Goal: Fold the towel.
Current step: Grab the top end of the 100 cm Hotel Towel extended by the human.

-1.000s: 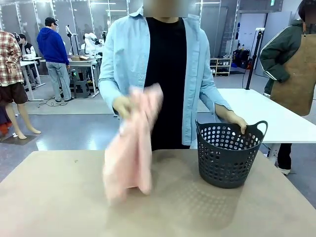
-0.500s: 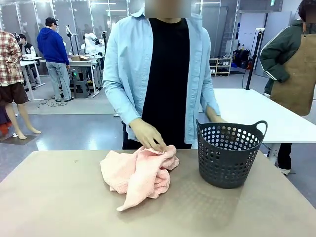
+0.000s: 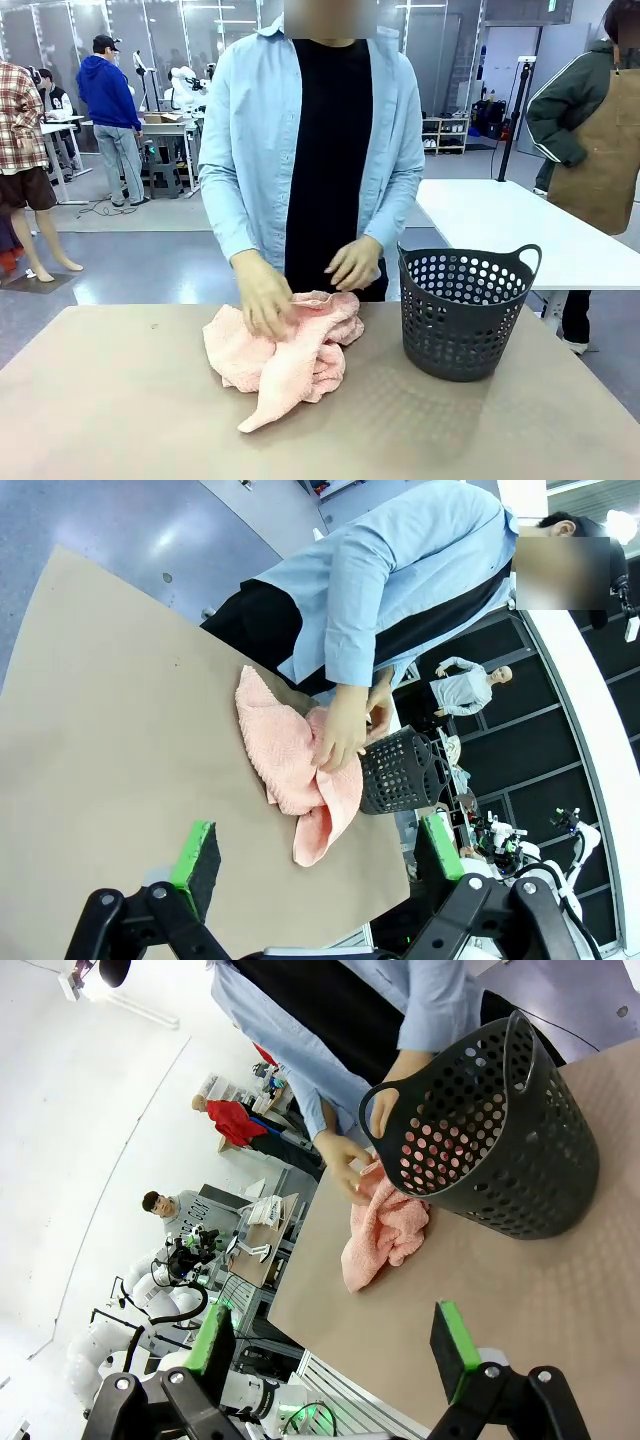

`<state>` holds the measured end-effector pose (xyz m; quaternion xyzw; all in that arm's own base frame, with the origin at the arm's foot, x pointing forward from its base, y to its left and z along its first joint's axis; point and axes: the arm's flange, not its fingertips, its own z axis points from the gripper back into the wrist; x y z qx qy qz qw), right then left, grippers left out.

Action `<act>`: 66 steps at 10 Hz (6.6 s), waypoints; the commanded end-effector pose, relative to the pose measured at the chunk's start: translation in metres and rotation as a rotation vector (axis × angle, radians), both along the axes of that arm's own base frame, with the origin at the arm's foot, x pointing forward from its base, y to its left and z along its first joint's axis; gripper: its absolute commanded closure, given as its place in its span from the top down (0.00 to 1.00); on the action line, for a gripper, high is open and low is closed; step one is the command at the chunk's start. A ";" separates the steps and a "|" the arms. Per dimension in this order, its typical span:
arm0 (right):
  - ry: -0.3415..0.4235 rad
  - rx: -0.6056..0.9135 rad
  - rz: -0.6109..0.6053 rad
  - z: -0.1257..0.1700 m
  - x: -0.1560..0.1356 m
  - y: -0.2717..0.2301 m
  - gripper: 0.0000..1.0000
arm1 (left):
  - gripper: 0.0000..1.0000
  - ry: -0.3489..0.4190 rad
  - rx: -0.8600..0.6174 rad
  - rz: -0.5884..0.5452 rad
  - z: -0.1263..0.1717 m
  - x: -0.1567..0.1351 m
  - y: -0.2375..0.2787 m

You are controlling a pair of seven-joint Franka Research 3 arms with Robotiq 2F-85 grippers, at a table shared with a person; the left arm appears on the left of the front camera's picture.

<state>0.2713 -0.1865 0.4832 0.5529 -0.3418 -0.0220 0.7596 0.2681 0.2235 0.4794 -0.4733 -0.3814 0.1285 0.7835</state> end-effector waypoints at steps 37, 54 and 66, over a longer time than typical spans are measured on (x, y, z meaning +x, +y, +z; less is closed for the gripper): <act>-0.304 -0.939 0.237 0.162 0.037 0.154 1.00 | 1.00 -0.209 1.107 -0.276 0.161 0.037 -0.135; -0.654 -1.445 0.842 0.268 0.092 0.326 1.00 | 1.00 -0.642 1.587 -1.107 0.282 0.131 -0.349; -0.661 -1.530 1.021 0.187 0.154 0.386 1.00 | 1.00 -0.494 1.513 -1.281 0.203 0.177 -0.413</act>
